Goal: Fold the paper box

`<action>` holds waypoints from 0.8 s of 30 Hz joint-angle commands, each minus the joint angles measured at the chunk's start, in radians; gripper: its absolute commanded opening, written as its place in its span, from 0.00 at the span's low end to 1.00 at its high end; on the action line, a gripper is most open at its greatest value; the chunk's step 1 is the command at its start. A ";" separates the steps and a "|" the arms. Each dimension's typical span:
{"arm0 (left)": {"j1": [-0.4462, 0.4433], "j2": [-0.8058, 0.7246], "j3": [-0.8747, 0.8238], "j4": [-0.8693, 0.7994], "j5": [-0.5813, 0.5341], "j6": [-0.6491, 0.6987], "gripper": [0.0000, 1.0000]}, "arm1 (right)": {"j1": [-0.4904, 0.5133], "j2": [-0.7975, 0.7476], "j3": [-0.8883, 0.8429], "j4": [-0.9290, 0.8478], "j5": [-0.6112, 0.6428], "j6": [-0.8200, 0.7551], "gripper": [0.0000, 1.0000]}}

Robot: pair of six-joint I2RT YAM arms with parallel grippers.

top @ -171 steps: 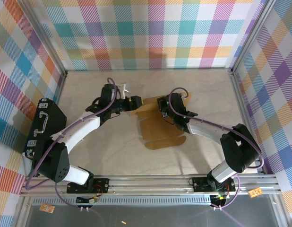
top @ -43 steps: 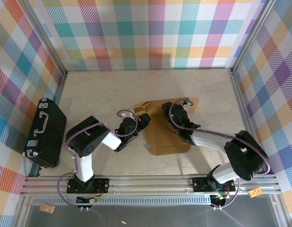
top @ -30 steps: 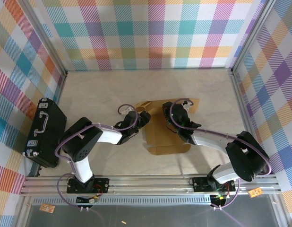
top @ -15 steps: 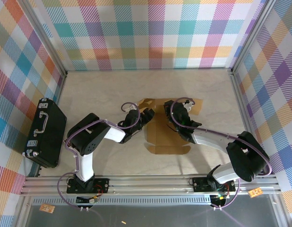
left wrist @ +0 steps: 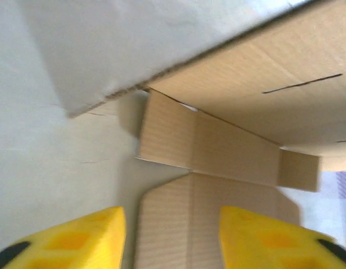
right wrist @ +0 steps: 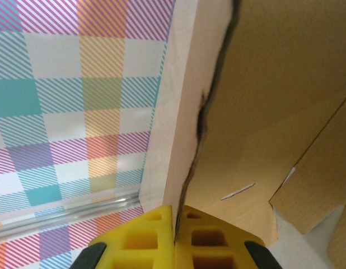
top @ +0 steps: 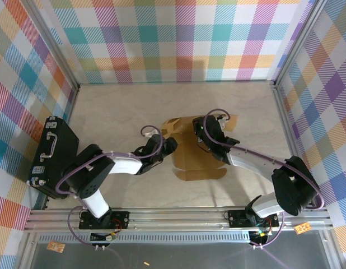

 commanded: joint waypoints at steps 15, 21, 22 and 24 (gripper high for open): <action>-0.029 0.138 0.087 -0.145 -0.158 -0.048 0.00 | -0.047 0.040 0.205 -0.284 -0.161 0.110 0.00; 0.003 0.211 0.123 -0.223 -0.168 -0.103 0.00 | -0.053 0.030 0.189 -0.313 -0.157 0.097 0.00; 0.003 0.203 0.121 -0.228 -0.182 -0.087 0.00 | -0.058 0.031 0.187 -0.315 -0.154 0.096 0.00; 0.007 0.196 0.104 -0.164 -0.168 -0.049 0.00 | -0.065 0.033 0.181 -0.309 -0.161 0.096 0.00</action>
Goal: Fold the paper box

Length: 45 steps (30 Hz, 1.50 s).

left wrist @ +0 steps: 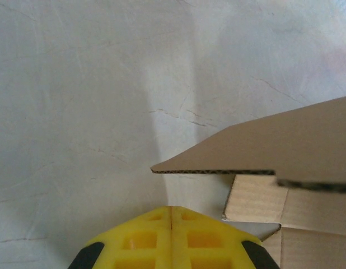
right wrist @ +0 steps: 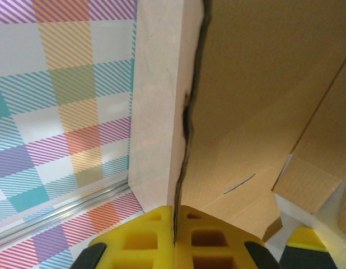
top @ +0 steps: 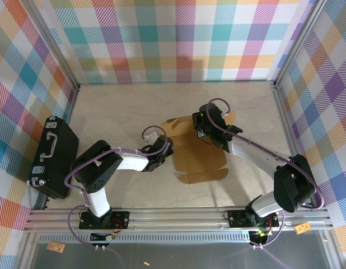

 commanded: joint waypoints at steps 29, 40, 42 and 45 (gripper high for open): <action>0.085 0.292 0.101 0.630 0.511 -0.003 0.32 | -0.020 0.033 -0.005 -0.018 -0.008 -0.015 0.00; 0.104 0.206 -0.065 0.663 0.434 -0.017 0.31 | -0.025 0.010 -0.038 -0.032 0.071 -0.036 0.00; 0.115 0.147 -0.133 0.659 0.441 -0.024 0.34 | -0.029 0.015 -0.036 -0.024 0.076 -0.053 0.00; 0.116 0.016 -0.226 0.578 0.463 -0.038 0.36 | -0.033 0.029 -0.033 -0.011 0.082 -0.069 0.00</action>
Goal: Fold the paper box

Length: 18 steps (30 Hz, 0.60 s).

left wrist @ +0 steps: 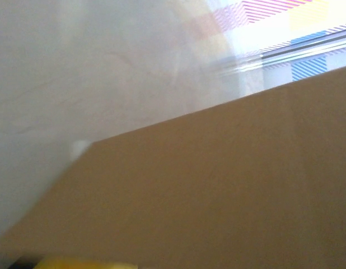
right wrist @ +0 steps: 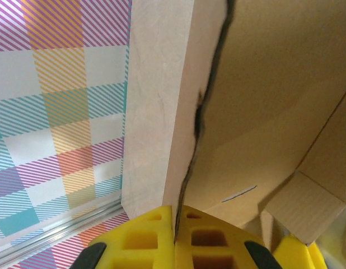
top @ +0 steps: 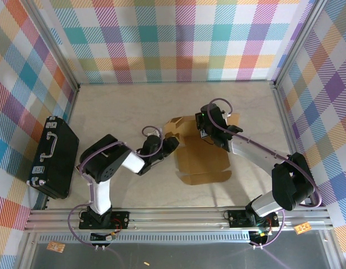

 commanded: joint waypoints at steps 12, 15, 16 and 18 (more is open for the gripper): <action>0.166 -0.729 0.036 -1.022 -0.185 0.271 0.37 | -0.002 -0.019 -0.123 0.174 0.030 -0.218 0.00; 0.226 -0.571 0.191 -1.060 -0.238 0.440 0.32 | -0.002 -0.039 -0.144 0.179 0.023 -0.243 0.00; 0.226 -0.504 0.241 -1.039 -0.234 0.499 0.29 | -0.002 -0.047 -0.152 0.186 0.018 -0.251 0.00; 0.223 -0.378 0.320 -0.977 -0.155 0.582 0.27 | -0.001 -0.061 -0.170 0.201 0.013 -0.270 0.00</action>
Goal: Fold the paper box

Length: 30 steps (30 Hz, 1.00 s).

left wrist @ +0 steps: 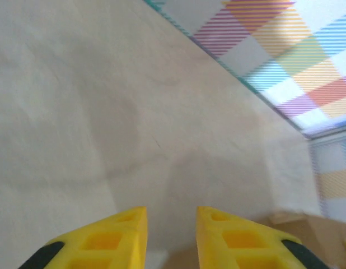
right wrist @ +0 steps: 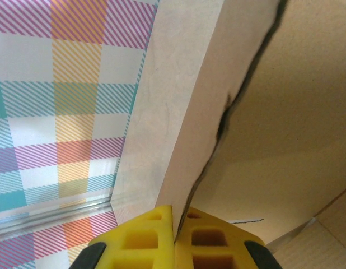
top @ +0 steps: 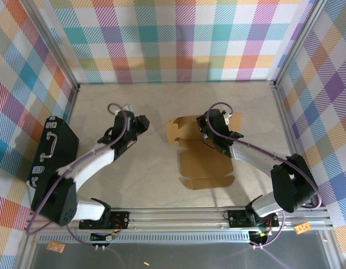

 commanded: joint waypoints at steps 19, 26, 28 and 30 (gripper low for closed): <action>-0.221 0.333 -0.040 0.419 0.512 0.772 0.48 | -0.010 -0.015 -0.134 0.166 -0.073 -0.144 0.00; -0.226 0.375 -0.042 0.547 0.556 0.820 0.52 | -0.039 -0.028 -0.196 0.303 -0.193 -0.308 0.00; -0.225 0.363 -0.057 0.553 0.554 0.833 0.52 | -0.068 -0.031 -0.211 0.309 -0.248 -0.370 0.00; -0.225 0.349 -0.082 0.564 0.551 0.842 0.53 | -0.099 -0.020 -0.227 0.329 -0.306 -0.423 0.01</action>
